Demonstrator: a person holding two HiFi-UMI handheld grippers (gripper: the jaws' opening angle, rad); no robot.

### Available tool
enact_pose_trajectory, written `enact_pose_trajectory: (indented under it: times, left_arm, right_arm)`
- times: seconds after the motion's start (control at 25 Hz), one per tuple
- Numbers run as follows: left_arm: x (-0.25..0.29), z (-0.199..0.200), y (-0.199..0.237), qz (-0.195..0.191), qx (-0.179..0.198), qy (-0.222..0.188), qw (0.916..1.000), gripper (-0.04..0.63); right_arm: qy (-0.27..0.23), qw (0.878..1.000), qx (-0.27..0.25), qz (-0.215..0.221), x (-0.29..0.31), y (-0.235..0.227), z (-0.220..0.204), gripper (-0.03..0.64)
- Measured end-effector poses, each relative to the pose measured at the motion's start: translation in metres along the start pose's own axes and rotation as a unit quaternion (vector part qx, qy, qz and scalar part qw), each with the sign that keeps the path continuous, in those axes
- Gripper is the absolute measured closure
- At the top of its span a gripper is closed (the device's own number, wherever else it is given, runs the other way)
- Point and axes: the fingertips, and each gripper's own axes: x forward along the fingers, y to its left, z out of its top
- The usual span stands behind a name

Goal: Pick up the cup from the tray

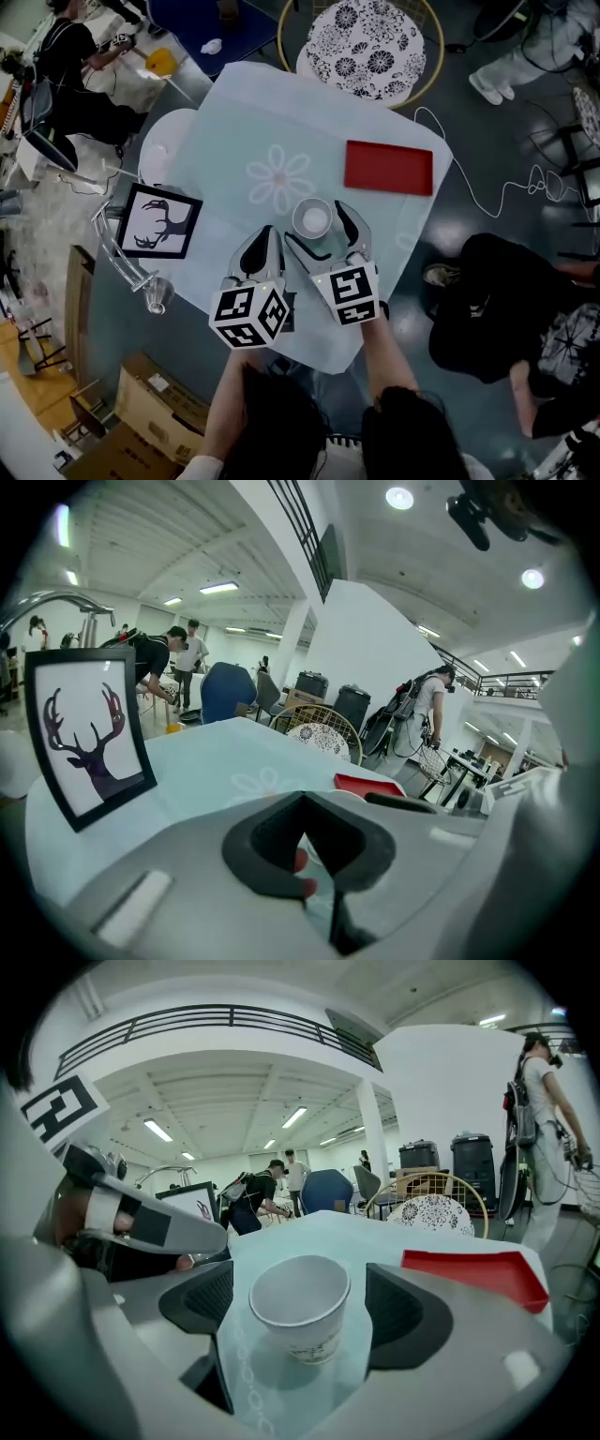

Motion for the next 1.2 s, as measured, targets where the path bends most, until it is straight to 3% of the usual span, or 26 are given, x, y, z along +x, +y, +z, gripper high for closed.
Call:
enact_pose_trajectory:
  times: [0.28, 0.68, 0.8, 1.0, 1.12, 1.2]
  left_arm:
    - [-0.024, 0.018, -0.011, -0.005, -0.006, -0.024, 0.9997, 0.595]
    - [-0.093, 0.051, -0.034, -0.024, 0.026, -0.058, 0.9977, 0.595]
    - [-0.117, 0.061, -0.048, -0.041, 0.049, -0.066, 0.9958, 0.595]
    - [-0.15, 0.073, -0.062, -0.076, 0.052, -0.082, 0.9924, 0.595]
    - [-0.173, 0.074, -0.074, -0.097, 0.062, -0.089, 0.9893, 0.595]
    - [-0.187, 0.074, -0.083, -0.111, 0.071, -0.095, 0.9867, 0.595]
  right_arm:
    - [-0.027, 0.999, -0.02, -0.004, -0.029, 0.017, 0.038, 0.173]
    - [-0.069, 0.996, -0.034, -0.036, -0.098, 0.049, 0.098, 0.201]
    - [-0.067, 0.996, -0.035, -0.044, -0.122, 0.064, 0.107, 0.287]
    - [-0.084, 0.992, -0.043, -0.08, -0.158, 0.083, 0.121, 0.348]
    - [-0.101, 0.987, -0.037, -0.116, -0.183, 0.09, 0.128, 0.493]
    - [-0.11, 0.984, -0.033, -0.134, -0.198, 0.097, 0.131, 0.522]
